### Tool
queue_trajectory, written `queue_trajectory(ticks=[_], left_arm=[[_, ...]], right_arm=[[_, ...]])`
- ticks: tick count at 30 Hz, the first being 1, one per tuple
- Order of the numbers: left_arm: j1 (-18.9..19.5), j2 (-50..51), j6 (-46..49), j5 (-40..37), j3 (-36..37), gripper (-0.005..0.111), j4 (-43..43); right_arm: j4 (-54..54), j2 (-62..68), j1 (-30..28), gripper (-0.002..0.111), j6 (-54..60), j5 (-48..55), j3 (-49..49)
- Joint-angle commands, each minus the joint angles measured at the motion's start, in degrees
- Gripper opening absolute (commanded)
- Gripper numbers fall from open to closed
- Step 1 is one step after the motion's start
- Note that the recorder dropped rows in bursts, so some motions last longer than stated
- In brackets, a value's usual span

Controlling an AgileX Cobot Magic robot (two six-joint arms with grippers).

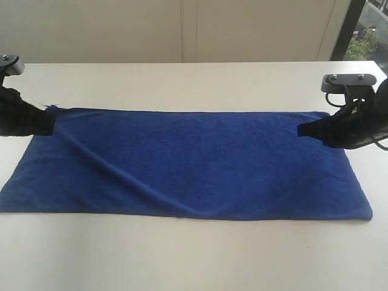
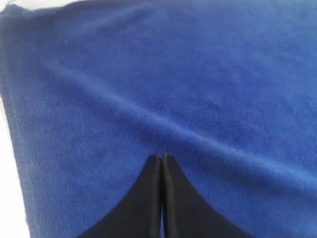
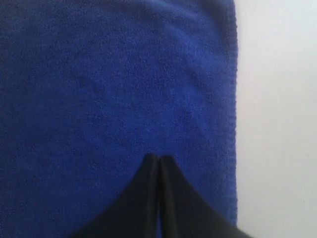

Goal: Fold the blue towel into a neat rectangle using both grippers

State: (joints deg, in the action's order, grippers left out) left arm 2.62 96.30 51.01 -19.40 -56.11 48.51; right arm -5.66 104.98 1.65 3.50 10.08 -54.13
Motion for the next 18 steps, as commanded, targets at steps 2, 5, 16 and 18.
queue_trajectory(ticks=[2,5,16,18], left_arm=[[-0.10,-4.47,1.77,-1.75,6.09,0.000,1.10],[-0.10,-4.60,3.07,-3.51,7.68,0.000,1.10],[-0.10,-4.60,7.15,-11.86,8.15,0.000,0.71],[-0.10,-4.60,7.76,-12.25,8.15,0.000,0.71]], right_arm=[[-0.11,-0.25,0.75,0.000,0.70,-3.30,0.34],[-0.11,-0.12,0.75,0.000,0.70,-3.52,0.34],[0.05,0.43,0.75,0.000,0.70,-2.88,1.38],[-0.07,0.96,0.75,0.000,0.70,-2.88,1.42]])
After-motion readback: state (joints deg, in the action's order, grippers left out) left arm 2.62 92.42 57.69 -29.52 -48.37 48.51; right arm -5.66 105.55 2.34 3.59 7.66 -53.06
